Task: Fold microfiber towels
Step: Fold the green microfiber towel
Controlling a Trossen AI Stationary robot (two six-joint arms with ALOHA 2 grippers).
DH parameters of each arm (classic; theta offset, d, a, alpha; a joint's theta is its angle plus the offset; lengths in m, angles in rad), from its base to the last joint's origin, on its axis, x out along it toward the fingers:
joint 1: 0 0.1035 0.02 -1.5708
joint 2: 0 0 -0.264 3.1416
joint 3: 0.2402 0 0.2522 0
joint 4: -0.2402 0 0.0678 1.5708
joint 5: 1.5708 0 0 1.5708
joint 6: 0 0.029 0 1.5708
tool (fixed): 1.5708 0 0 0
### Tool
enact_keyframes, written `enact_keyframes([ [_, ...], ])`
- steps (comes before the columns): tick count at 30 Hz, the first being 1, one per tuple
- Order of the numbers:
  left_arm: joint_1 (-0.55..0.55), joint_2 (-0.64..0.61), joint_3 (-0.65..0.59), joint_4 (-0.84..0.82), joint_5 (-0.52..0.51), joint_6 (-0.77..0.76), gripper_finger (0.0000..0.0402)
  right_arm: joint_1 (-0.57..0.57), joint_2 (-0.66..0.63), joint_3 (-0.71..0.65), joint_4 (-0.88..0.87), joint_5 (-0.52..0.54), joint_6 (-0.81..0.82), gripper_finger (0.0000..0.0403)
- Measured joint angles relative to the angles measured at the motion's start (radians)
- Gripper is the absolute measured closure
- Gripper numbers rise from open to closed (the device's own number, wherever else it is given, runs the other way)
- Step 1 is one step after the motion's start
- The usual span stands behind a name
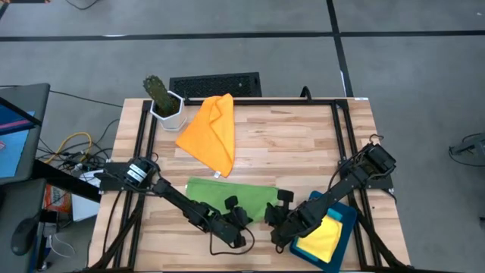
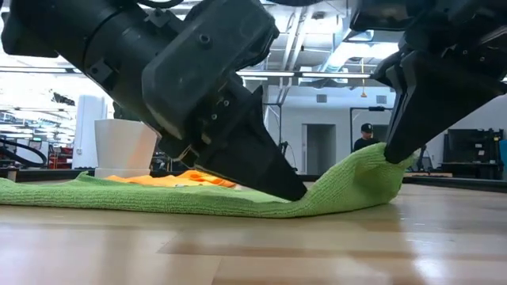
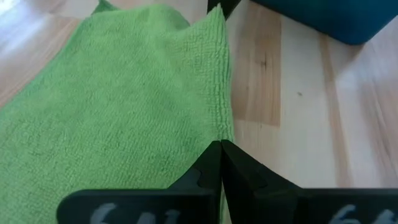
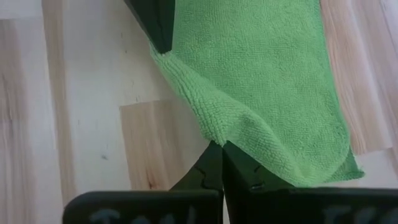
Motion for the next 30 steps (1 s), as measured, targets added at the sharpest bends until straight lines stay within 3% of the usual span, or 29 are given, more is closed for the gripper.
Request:
enact_keyframes([
  [11, 0.018, -0.002, 0.000, 0.014, 0.077, 0.022, 0.0400, 0.000, 0.000, 0.000, 0.138, -0.003, -0.071, 0.0381],
  [19, -0.005, -0.157, 0.001, -0.189, 0.101, 0.012, 0.0400, -0.011, 0.000, 0.000, 0.153, -0.002, -0.080, 0.0378],
  [25, -0.071, -0.216, 0.001, -0.469, -0.097, -0.106, 0.0400, -0.037, 0.000, 0.000, 0.224, -0.001, -0.153, 0.0382],
  [30, -0.094, -0.162, 0.000, -0.496, -0.085, -0.171, 0.0400, -0.069, 0.000, 0.000, 0.307, -0.004, -0.229, 0.0381],
])
